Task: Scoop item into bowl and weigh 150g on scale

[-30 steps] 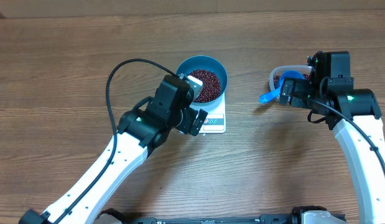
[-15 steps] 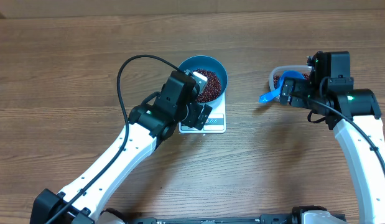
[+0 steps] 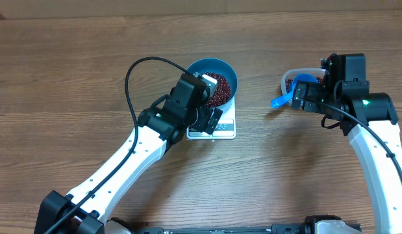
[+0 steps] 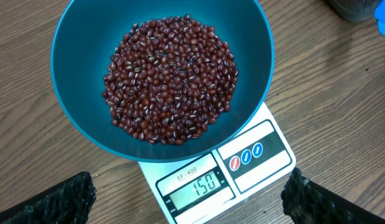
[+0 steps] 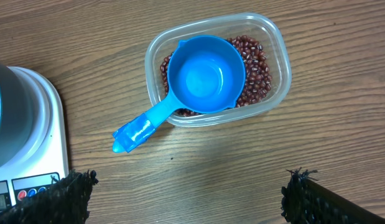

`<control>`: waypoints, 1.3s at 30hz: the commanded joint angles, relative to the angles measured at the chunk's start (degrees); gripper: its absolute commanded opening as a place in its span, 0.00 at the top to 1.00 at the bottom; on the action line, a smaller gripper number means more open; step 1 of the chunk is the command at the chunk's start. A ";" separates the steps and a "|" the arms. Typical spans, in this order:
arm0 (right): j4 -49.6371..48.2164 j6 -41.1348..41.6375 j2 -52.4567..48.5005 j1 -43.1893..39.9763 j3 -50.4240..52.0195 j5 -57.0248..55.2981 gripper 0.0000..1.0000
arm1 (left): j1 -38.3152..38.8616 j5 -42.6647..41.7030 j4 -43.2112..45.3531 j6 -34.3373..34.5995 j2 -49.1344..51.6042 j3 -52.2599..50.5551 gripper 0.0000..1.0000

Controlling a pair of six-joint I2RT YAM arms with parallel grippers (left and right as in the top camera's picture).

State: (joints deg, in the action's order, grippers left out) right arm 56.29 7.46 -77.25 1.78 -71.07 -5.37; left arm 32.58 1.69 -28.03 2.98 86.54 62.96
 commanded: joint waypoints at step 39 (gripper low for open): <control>-0.20 -0.70 0.63 -0.31 -2.03 -0.33 0.00 | -0.42 1.88 -4.94 10.32 0.37 1.33 0.01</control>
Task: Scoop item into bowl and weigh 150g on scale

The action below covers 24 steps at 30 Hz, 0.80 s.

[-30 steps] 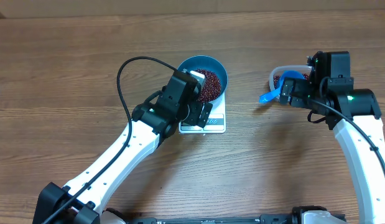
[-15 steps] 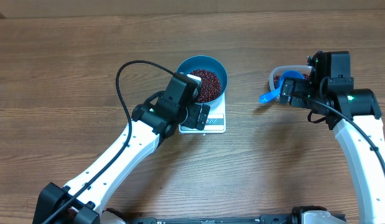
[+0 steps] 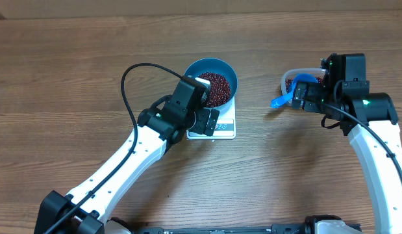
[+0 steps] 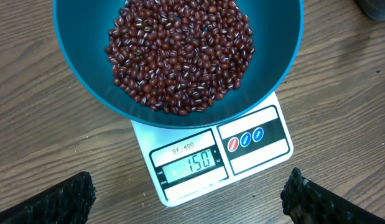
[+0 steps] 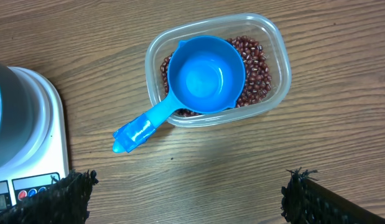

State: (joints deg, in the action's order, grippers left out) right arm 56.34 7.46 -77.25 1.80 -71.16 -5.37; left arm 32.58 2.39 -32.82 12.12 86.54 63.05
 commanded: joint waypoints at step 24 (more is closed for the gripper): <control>-0.24 -0.70 0.63 -0.33 -1.95 -0.33 0.00 | -0.31 -6.32 -9.16 3.21 0.37 1.22 0.00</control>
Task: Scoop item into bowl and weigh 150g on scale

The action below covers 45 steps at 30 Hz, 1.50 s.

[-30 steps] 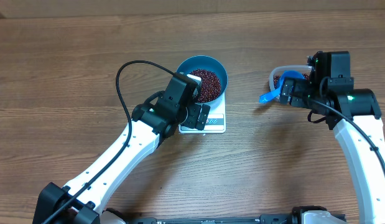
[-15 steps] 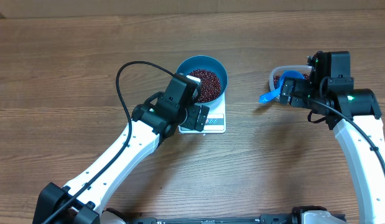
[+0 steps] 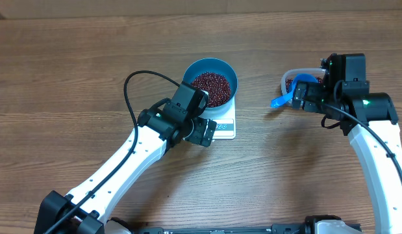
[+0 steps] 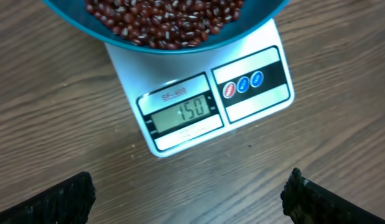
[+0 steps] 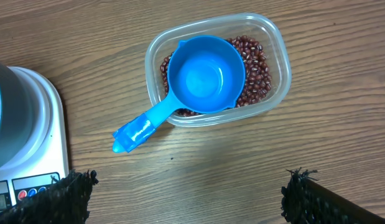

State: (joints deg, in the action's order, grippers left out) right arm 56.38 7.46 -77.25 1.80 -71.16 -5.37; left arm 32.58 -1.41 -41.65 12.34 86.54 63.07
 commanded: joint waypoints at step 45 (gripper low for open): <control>-0.28 -0.70 0.63 -0.33 -1.95 -0.33 0.00 | -0.31 0.76 0.20 9.68 0.37 1.20 0.00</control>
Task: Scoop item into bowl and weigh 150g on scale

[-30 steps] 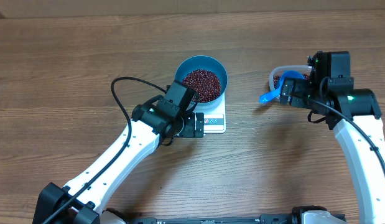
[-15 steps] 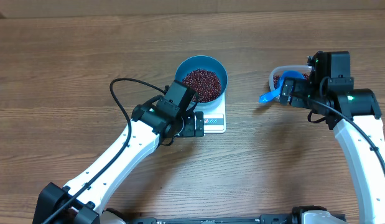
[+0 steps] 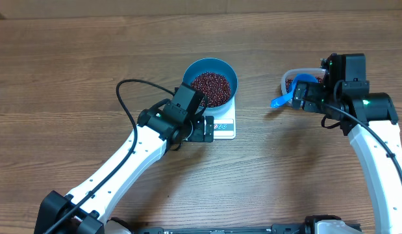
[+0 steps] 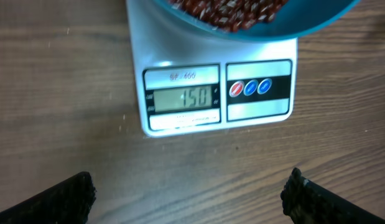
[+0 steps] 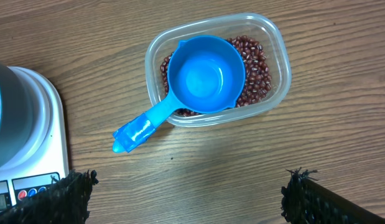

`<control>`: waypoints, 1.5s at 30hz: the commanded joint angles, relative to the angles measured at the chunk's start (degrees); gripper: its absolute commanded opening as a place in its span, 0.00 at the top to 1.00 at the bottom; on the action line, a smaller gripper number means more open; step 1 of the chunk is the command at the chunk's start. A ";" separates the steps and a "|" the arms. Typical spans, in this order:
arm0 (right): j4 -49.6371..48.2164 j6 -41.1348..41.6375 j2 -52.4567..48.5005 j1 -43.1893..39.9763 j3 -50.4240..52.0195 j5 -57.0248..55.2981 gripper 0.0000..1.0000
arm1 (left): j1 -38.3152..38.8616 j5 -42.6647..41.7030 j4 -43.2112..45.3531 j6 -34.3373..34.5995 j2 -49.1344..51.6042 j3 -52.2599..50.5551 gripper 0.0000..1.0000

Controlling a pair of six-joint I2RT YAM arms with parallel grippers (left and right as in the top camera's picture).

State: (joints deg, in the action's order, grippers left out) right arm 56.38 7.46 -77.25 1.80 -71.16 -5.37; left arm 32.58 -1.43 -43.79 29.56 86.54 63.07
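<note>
A blue bowl (image 3: 210, 84) holding red beans (image 4: 229, 11) stands on the white scale (image 4: 218, 96), whose display (image 4: 181, 99) reads 150. My left gripper (image 4: 191, 198) hangs open over bare table just in front of the scale, nothing between its fingers. At the right, a clear tub (image 5: 218, 68) of red beans carries the empty blue scoop (image 5: 198, 81), its handle sticking out toward the scale. My right gripper (image 5: 189, 198) stands open above the table in front of the tub.
The wooden table (image 3: 77, 71) stretches out on all sides. The left arm's black cable (image 3: 129, 97) loops to the left of the scale. The scale's edge (image 5: 30, 118) shows at the left of the right wrist view.
My left gripper has drawn back a little further from the bowl and turned, so the scale's face now sits square in its view. The display still reads 150. The right arm is unchanged.
At first my left gripper was open right over the bowl of beans, the scale reading 150. At each later moment it stood further back toward the table's front, the bowl sliding out of its view. The right gripper stayed open by the tub with the scoop.
</note>
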 commanded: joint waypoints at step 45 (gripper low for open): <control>-0.28 -0.70 0.63 -0.33 -1.95 -0.33 0.00 | 1.33 8.07 3.93 -11.08 0.37 1.18 0.00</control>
State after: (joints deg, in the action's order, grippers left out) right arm 56.38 7.42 -77.25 1.80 -71.16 -5.37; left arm 32.73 5.87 -39.42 16.75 86.54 63.11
